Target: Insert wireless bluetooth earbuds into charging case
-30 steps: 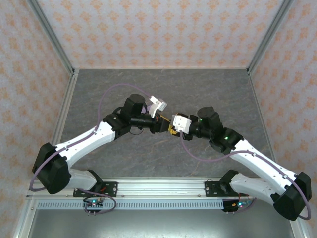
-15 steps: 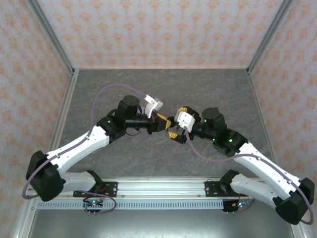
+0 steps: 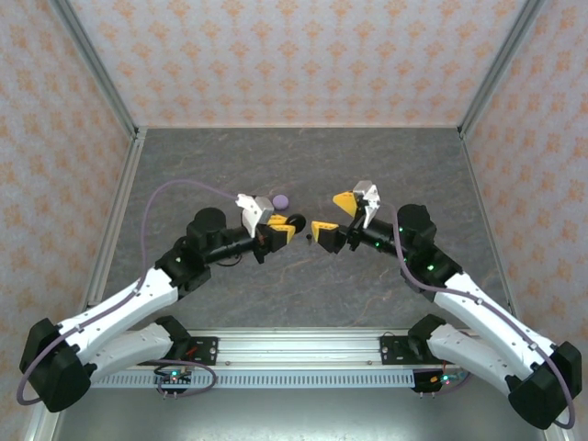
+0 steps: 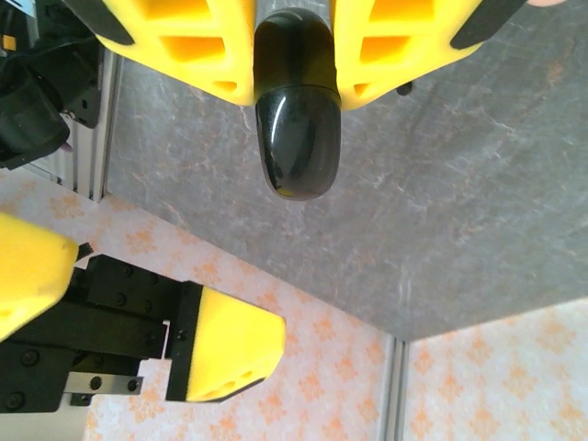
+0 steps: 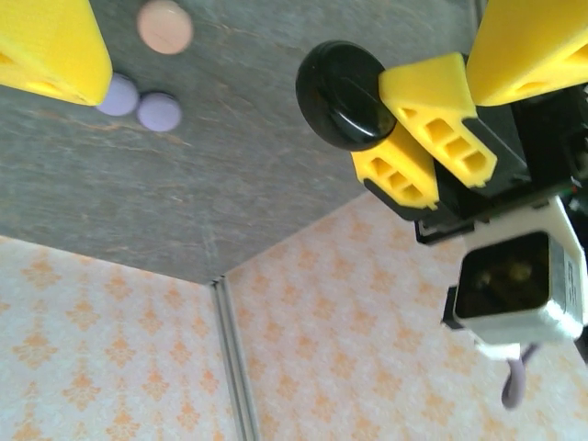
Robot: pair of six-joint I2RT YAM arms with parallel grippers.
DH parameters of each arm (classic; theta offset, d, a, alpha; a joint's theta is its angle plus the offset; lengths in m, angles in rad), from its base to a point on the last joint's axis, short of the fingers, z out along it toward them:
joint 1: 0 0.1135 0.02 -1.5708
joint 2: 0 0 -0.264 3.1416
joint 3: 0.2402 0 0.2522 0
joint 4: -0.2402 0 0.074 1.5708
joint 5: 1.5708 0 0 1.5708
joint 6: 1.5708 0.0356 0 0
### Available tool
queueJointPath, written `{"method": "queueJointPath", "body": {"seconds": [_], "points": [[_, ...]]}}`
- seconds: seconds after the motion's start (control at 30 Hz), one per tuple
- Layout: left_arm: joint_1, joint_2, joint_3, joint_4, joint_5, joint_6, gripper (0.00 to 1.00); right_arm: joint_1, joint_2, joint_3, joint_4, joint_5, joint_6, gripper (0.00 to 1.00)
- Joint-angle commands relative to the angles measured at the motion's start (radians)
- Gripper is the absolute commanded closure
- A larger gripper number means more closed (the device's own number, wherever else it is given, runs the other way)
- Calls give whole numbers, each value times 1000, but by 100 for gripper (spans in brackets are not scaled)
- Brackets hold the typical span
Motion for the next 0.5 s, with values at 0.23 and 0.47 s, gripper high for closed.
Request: {"method": "queueJointPath", "body": {"seconds": [0.23,0.47], "points": [[-10,-75,-31,96,-43,59,81,37,105,68,53,-17,49,1],[-9,-71,-23,85,-26,66,82,48,161,106,47,27,51,0]]}}
